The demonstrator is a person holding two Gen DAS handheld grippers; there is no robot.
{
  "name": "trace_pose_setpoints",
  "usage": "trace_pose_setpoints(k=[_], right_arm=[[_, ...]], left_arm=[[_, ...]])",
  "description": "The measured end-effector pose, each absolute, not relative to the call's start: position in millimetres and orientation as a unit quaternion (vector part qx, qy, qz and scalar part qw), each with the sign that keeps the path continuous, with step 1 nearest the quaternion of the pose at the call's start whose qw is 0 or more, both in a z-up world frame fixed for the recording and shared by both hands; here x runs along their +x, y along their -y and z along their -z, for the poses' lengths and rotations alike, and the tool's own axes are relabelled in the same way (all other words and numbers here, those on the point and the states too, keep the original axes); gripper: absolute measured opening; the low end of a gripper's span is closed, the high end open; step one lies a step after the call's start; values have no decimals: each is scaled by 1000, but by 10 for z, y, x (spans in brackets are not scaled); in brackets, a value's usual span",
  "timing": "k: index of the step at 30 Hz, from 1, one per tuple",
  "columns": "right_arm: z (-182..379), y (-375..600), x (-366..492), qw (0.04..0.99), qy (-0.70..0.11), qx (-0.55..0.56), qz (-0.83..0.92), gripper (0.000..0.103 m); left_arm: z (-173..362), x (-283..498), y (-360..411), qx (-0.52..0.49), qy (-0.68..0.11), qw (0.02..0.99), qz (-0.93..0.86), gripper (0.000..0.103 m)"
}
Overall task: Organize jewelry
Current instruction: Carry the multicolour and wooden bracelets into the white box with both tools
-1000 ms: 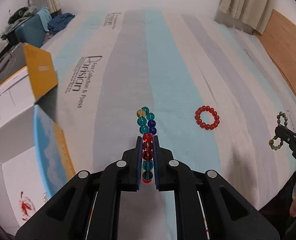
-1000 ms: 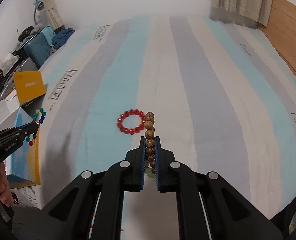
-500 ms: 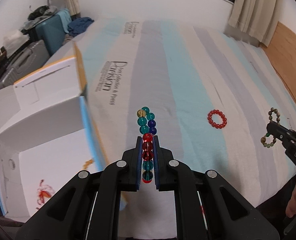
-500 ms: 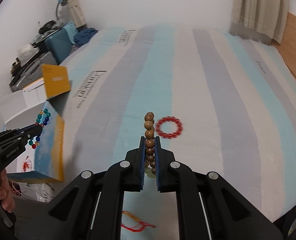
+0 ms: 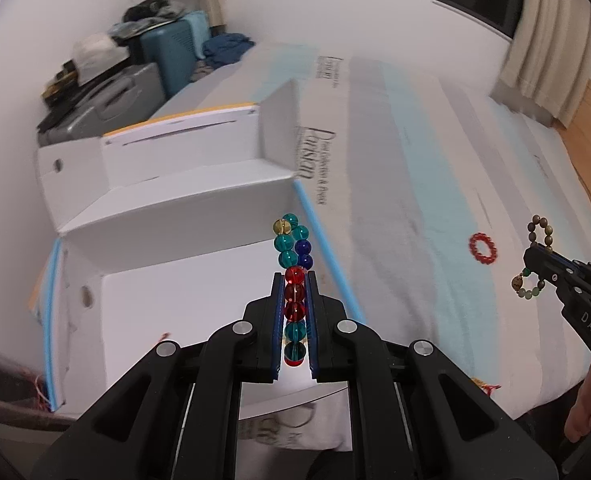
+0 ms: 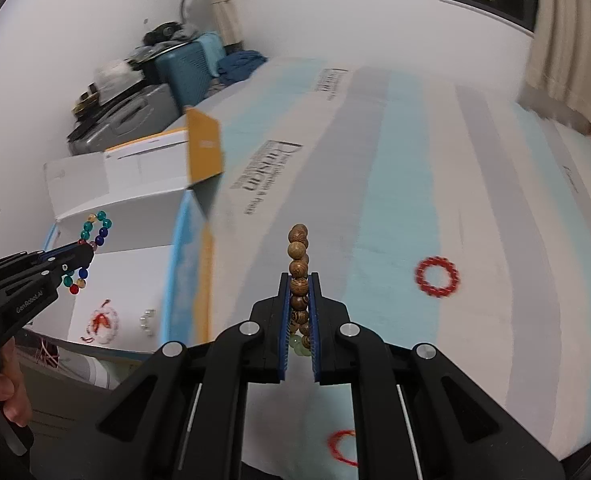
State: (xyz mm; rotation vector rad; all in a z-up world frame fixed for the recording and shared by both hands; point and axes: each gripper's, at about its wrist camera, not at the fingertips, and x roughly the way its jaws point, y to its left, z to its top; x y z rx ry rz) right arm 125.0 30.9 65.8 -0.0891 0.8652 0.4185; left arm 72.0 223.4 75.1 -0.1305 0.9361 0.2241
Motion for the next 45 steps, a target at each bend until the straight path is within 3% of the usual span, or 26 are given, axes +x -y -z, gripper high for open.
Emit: trace_pose_setpoints(k=[23,45], right_arm=[[-345,-1838,859,841,-442,-100,-295,7],[447,-2585,1087,766,-552,-155,-290,7]], left_arm=[[-429,95,-3274,-108,-475,855,-178,9],[309,221,-3781,-147,-554,799,-182,9]])
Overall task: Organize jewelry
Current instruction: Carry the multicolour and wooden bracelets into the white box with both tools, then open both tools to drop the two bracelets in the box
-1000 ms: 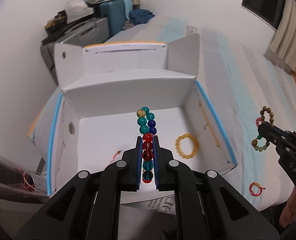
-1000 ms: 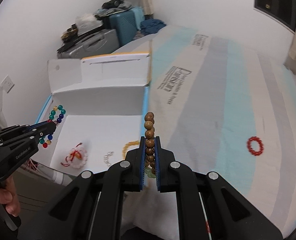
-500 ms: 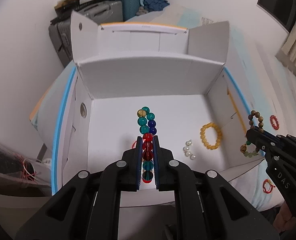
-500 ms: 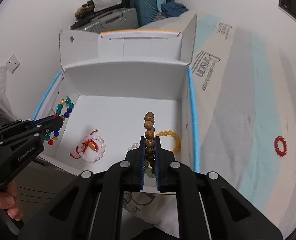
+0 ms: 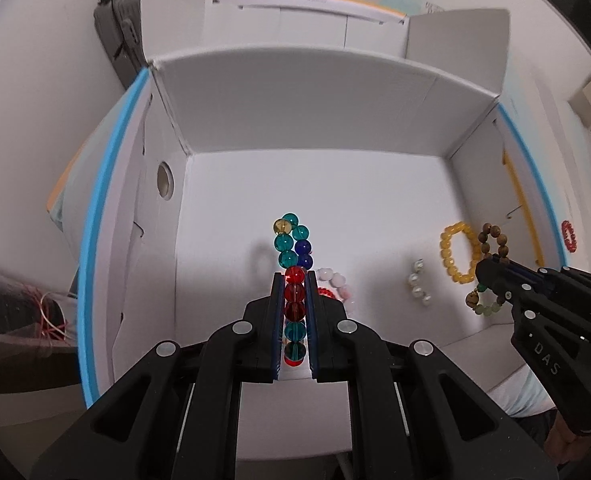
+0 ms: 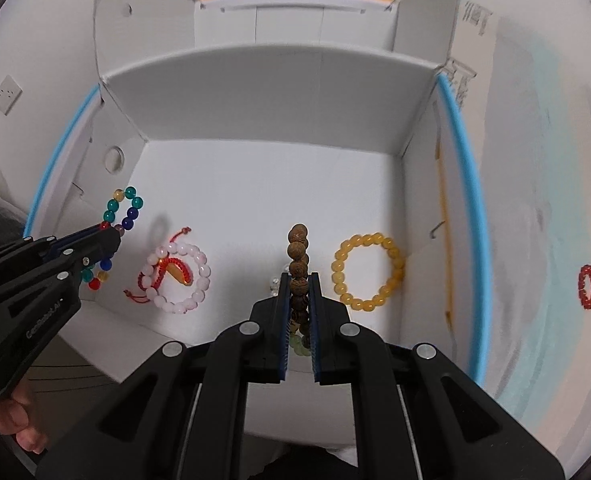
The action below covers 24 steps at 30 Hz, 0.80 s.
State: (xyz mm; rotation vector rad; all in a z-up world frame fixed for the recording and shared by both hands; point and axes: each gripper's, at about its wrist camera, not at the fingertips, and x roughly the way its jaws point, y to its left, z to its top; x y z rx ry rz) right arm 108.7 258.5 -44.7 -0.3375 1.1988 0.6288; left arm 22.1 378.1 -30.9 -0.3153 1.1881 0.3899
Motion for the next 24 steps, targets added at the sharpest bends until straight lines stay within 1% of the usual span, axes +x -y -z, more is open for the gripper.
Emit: trace_pose_setpoints(k=[11,20,21,22,23,24], right_arm=[[748,-2711,1219,743,-588,-165,-273,7],[792,-2712,1216,744,-592,-162,-264,11],[779,-2711,1225,744,-592,-162,-264,14],[766,-2706,1221,746,-590,-160,-264,23],[750,-2698,1221,748,-587,-159,-265,32],[724,-2693,1211,751,-583,-159,-266,35]], left_arm=[[666,361,-3859,-147,-591,772,-185,9],[737,417,-3857,-145,-597,765,-193,12],[728,418,-3844,-143,-596,766,-193,16],[717,417,-3838,-142,-595,767,-194,19],[689,415,-3830,-140,-591,770,-197,27],[659,408,-3826,-137,-587,772,-200,36]])
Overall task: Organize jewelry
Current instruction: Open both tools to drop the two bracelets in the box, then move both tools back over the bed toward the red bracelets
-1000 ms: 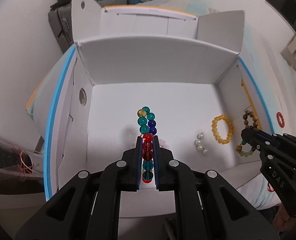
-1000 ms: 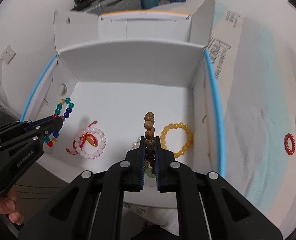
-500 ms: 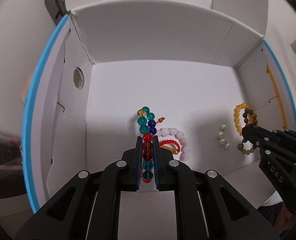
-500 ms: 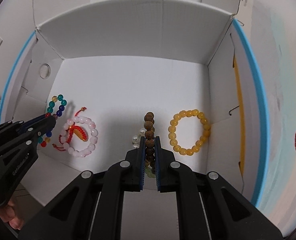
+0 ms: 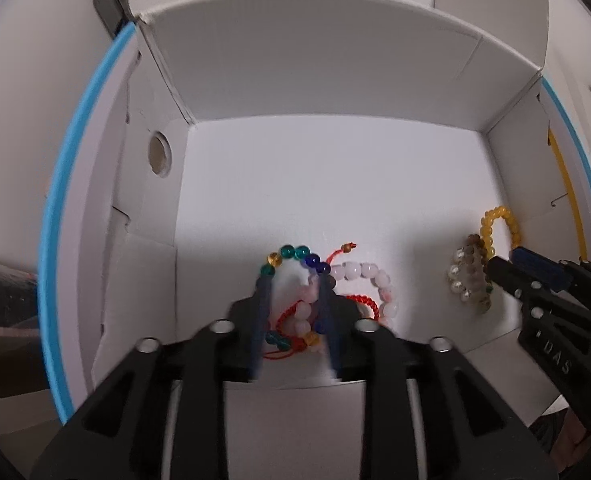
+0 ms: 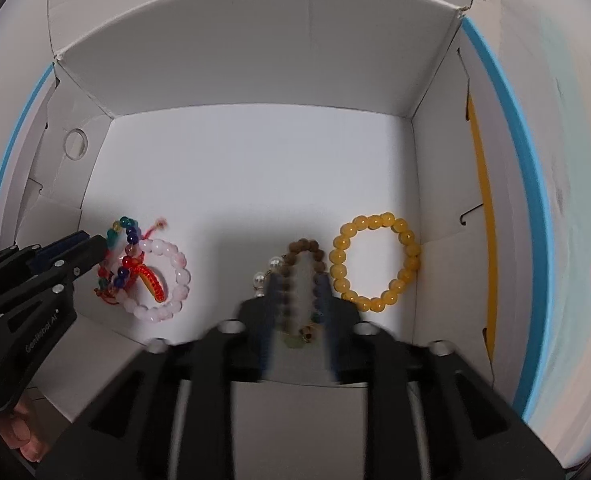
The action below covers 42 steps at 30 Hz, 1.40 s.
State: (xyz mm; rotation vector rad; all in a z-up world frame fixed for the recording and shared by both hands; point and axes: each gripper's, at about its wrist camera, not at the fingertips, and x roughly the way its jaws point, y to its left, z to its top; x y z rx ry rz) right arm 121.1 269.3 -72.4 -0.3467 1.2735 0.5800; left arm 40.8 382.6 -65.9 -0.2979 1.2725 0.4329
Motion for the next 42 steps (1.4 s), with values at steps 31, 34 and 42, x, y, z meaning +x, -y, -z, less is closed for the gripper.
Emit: trace_pose_setpoints(k=[31,34,42], right_arm=[[-147,-1594,1165,828,-495,-108,-241,95],[-165,-1343,1245,833,-493,-100,-228,95],[-183,-564,1561,848,-492,-78,-183,95]], left_arm=[[-149,307,-3071,-102,-514,829,-193,97],[-148,374,-2825,-95,-516,833,-176,97],[-88,546,-2096,-75,-522,839,-134,97]])
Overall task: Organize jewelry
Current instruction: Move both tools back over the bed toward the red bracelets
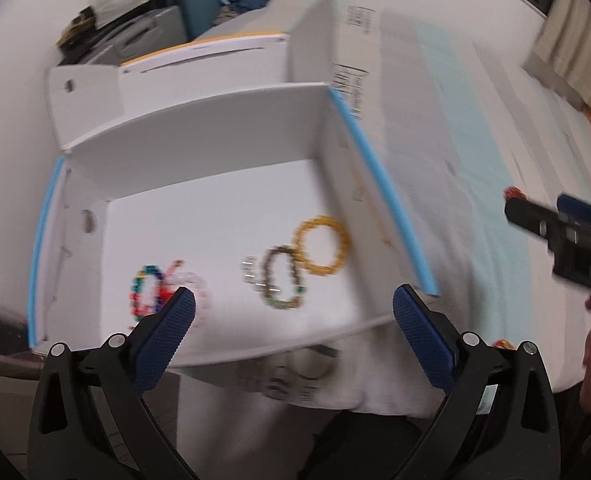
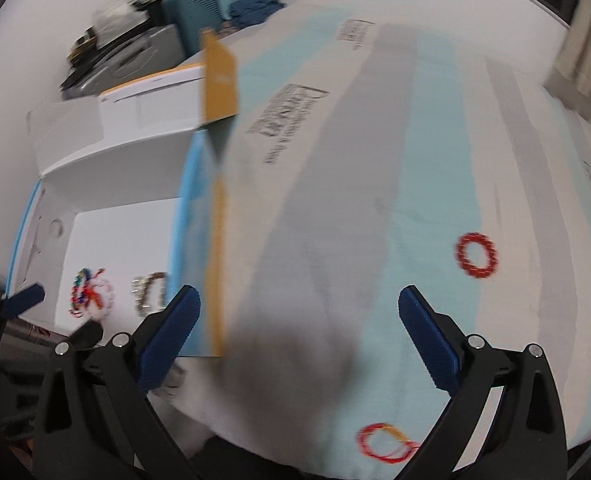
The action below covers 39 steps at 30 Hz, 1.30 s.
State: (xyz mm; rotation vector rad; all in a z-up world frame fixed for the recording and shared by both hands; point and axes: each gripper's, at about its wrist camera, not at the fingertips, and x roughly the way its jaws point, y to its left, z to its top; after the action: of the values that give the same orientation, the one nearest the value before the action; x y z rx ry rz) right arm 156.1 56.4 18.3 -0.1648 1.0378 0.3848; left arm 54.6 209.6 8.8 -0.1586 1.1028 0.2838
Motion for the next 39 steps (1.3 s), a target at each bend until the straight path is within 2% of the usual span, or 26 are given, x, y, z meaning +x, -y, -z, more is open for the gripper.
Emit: trace_pose_setpoints(k=[11,19,31,35,39], right_arm=[[-18,499,2087,856,-497,-70,-128,95],[303,928,2431,850,-512,-66,-106,95],[937,1115,3030,828,-544,-76,-115,95],[1128,1144,3251,816,-562,-71,-114,95],[1305,1192,3421,806,-579,-51,-114,89]], left_arm=[[278,708,-842,-22,-543,839,-44,97],[678,722,-238,10,-557,830,5,97],[1326,763,218,60,-590,803,51,97],[1476,797,267,64,-599,796,59,94],[1521,824,279,71,-599,795,67,89]])
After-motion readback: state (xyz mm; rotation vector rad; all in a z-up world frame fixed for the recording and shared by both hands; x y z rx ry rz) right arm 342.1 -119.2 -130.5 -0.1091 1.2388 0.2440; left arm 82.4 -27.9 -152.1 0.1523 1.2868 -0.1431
